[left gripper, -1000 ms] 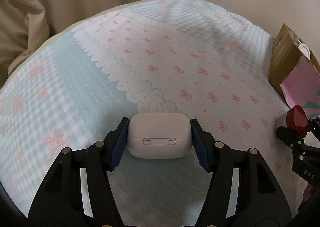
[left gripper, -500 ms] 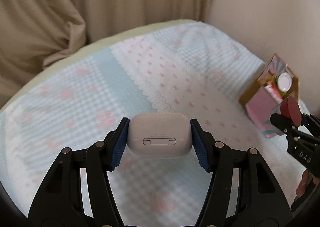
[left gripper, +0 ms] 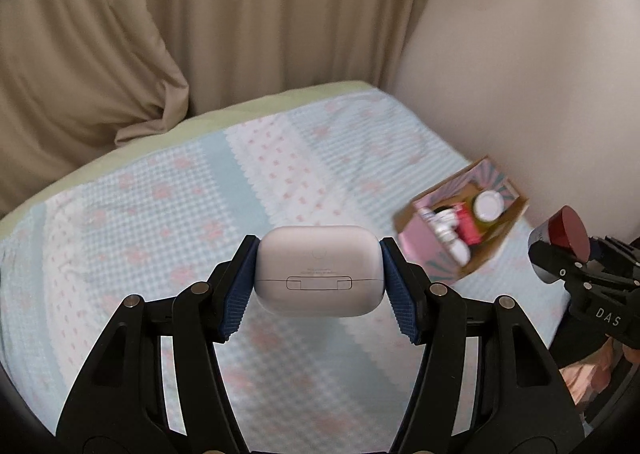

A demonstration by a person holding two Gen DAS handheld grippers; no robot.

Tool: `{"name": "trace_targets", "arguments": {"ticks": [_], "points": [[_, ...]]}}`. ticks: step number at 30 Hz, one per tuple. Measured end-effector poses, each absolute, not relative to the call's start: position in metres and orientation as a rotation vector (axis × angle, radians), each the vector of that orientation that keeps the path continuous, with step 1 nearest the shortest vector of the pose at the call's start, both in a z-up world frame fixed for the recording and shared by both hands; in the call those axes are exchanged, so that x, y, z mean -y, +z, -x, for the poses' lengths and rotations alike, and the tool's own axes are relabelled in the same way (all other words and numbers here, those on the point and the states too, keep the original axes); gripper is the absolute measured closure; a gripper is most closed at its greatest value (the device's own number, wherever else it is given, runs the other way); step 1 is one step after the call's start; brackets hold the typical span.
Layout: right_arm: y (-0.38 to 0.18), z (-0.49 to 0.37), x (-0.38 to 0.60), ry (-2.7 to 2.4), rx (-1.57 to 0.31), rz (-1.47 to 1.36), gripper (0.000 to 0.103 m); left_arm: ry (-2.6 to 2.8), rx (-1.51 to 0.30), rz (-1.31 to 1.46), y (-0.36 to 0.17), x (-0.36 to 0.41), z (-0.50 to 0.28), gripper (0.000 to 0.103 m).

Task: Organize rigid objects
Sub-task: 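Carry the earbud case with the left tool while the right tool carries the red lid to the box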

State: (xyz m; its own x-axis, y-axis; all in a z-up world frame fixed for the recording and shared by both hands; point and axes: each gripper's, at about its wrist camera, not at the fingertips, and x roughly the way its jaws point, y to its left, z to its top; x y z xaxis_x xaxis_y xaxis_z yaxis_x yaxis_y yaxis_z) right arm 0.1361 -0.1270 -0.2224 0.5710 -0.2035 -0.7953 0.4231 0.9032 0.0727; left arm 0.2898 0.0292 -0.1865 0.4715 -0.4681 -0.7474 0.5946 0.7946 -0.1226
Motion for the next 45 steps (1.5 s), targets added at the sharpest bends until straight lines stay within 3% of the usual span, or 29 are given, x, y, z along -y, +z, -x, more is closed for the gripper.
{"name": "trace_targets", "arguments": {"ticks": [12,25,33,45], "points": [[-0.184,-0.101,0.213,-0.325,-0.913,-0.293,0.053,-0.624,-0.872,-0.107,-0.158,0.038,-0.234,0.046],[-0.204,-0.134,0.369,-0.188,-0.967,-0.252,0.053,-0.530,-0.938,-0.050,-0.179,0.179,-0.219,0.046],[-0.255,-0.178,0.448,-0.190,-1.030,-0.280,0.053,-0.549,-1.007,-0.084,-0.225,0.264,-0.242,0.046],[-0.358,-0.230,0.499,-0.184,-1.166,-0.332,0.053,-0.644,-1.174,-0.208,-0.339,0.361,-0.277,0.046]]}}
